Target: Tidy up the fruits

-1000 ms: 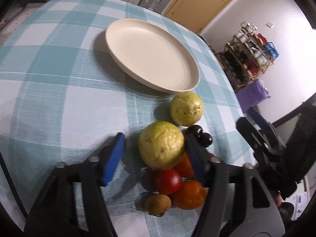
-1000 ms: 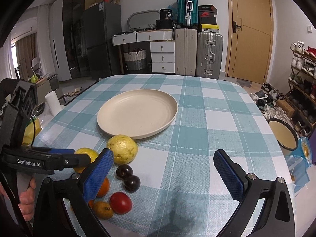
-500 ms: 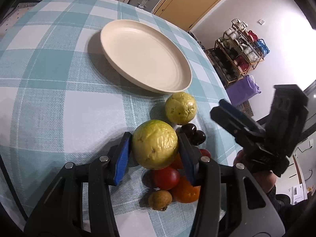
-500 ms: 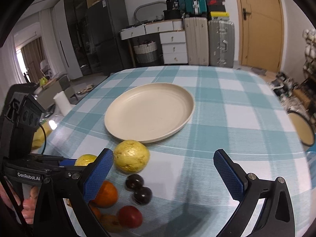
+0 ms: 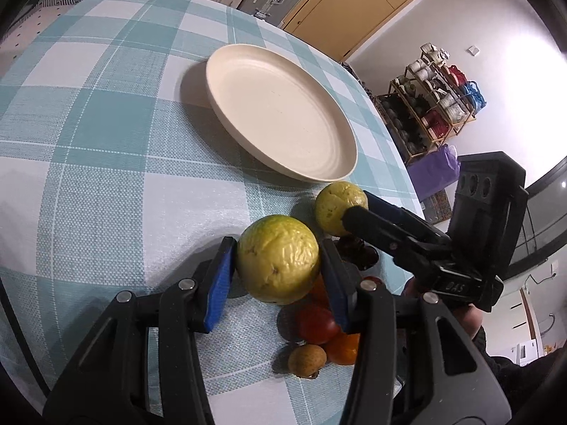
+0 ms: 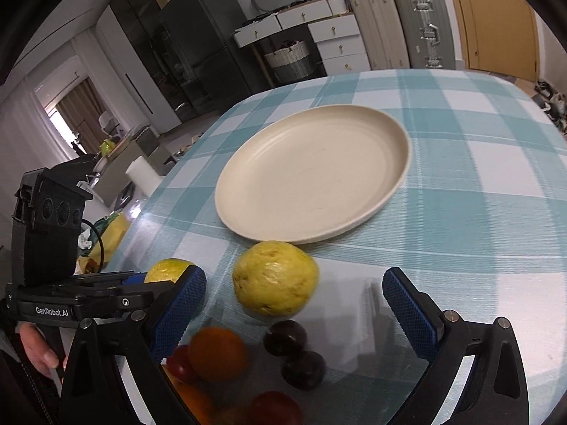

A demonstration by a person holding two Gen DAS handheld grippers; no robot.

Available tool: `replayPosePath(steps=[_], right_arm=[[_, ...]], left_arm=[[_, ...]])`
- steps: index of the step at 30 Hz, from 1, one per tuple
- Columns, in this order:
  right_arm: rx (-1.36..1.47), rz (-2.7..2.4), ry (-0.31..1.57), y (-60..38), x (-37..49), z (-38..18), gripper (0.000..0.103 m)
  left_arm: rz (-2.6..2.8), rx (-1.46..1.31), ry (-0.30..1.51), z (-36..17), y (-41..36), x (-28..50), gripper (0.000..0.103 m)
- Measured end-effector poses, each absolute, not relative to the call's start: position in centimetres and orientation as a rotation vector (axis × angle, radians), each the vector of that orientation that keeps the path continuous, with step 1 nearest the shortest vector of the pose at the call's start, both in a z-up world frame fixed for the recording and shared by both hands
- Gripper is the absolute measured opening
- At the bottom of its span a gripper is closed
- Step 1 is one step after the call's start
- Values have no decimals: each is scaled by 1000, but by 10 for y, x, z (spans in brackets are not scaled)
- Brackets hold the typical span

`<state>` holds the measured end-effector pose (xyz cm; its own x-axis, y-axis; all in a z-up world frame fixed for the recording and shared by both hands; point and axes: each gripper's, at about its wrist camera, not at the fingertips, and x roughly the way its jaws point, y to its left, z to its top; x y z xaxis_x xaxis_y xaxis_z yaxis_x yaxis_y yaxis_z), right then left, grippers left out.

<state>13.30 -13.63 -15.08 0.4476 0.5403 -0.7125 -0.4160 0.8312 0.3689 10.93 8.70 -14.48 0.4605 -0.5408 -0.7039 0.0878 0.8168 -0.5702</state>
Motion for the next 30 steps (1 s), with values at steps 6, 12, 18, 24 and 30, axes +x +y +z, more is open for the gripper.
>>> replayPosePath(steps=[6,12,18,24,30], right_arm=[[153,615,967,-127,140,-155,84],[160,634,993,-124,140,-158,56],[191,639,986,-132,139,-158,55],[216,665,908,-144,131,-137,55],[197,678,820,-148,138,-106,55]], left_arm=[[-397,-507,1025,-144,93,111,45],[-390,-504,1010,-136,97,112,45],[-372,-501,990,-123,106,119,45],[-368,-513,980,-111,106,138,45],[-375,-483,949,-88,97,162,45]])
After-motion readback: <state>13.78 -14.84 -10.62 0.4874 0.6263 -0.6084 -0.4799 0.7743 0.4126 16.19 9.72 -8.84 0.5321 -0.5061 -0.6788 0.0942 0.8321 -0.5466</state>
